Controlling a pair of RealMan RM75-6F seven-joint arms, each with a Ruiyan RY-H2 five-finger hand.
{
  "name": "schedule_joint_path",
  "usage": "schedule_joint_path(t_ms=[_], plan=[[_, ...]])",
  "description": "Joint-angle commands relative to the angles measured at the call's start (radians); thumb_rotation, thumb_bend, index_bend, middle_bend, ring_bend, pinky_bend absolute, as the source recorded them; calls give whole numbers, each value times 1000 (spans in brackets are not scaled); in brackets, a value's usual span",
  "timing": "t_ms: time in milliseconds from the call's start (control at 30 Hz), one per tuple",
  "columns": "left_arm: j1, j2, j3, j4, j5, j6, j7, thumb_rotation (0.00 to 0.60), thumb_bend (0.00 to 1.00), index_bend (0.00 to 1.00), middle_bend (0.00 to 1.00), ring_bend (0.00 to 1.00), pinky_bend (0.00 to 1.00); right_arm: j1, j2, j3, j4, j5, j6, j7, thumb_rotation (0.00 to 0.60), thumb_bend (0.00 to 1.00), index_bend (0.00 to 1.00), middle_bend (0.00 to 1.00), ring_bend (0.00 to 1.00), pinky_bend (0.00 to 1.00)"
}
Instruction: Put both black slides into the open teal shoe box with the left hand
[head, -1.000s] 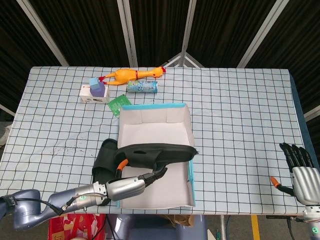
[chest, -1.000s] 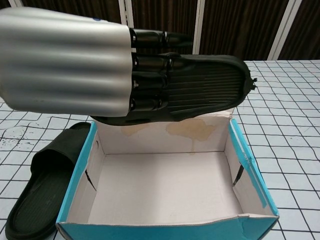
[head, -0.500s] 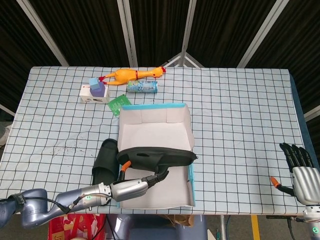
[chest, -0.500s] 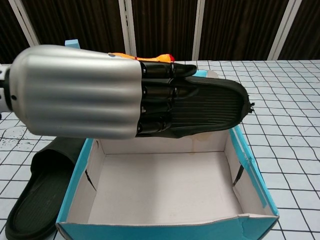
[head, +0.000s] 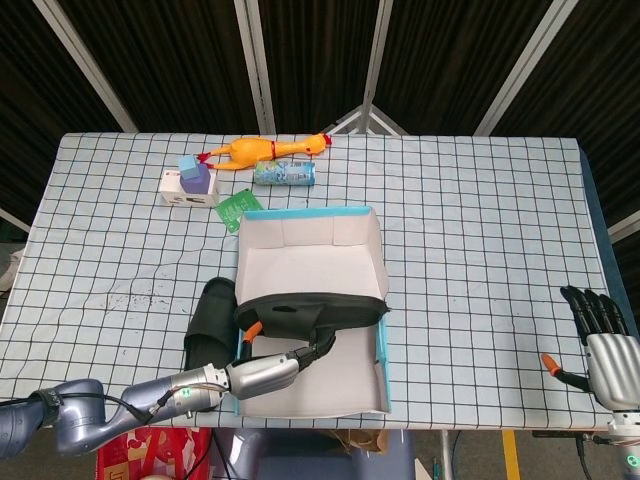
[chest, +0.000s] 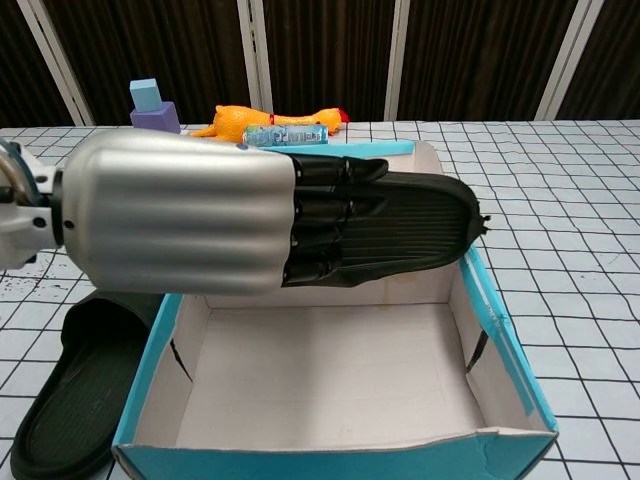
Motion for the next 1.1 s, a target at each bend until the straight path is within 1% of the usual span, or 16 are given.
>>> schedule_joint_path(t_ms=[33,133,433,867,1100], plan=[[-6,-6,-2,7,-1,-6,-1,600,554,452,480,66,71,-1,1,0,0,0,1,3,600,247,46,90,45,40],[-16,-16,-11,22,-6,-14,-7,600,554,453,480,66,71,-2,1,0,0,-3,5,5,600,246,47,90,45,40],[1,-23,8,33,-5,-8,8,600,554,459,481,66,71,-5,4,-1,-1,-6,9,10,600,247,46,90,45,40],[-25,-63,35,97,25,1,-57,600,554,460,482,66,71,-6,4,-1,-2,-6,10,11,600,246,46,90,45,40],[-31,-69,60,116,52,24,-101,600,554,463,484,66,71,-7,6,0,-2,-6,13,14,600,247,46,90,45,40]])
